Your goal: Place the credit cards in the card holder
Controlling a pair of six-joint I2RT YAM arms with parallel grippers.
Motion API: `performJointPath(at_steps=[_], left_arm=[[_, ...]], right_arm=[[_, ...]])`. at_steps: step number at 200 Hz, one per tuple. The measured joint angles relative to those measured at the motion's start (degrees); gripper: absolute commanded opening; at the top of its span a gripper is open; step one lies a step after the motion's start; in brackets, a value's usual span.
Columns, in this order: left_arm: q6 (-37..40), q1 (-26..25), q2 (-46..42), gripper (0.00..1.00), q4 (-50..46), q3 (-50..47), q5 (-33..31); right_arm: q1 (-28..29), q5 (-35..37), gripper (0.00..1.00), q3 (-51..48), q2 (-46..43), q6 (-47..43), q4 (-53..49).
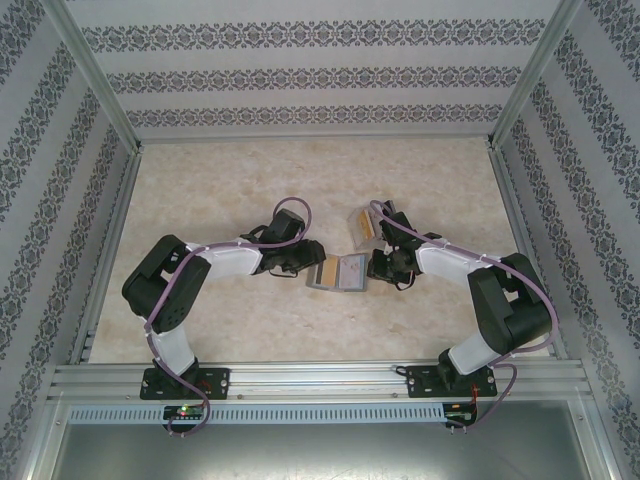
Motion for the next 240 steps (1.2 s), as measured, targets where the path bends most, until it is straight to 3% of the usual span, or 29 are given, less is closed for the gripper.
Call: performJointPath(at_steps=[78, 144, 204, 240], left_arm=[[-4.1, -0.5, -0.9, 0.43, 9.0, -0.7, 5.8], [-7.7, -4.2, 1.3, 0.44, 13.6, 1.6, 9.6], [-10.7, -7.1, 9.0, 0.44, 17.4, 3.9, 10.8], [-10.7, -7.2, 9.1, 0.45, 17.3, 4.5, 10.8]], right_arm=[[0.0, 0.0, 0.24, 0.0, 0.1, 0.0, 0.0], [0.0, 0.4, 0.25, -0.1, -0.6, 0.7, 0.0], [-1.8, 4.1, 0.33, -1.0, -13.6, 1.9, -2.9], [-4.7, 4.9, 0.34, -1.1, -14.4, 1.2, -5.2]])
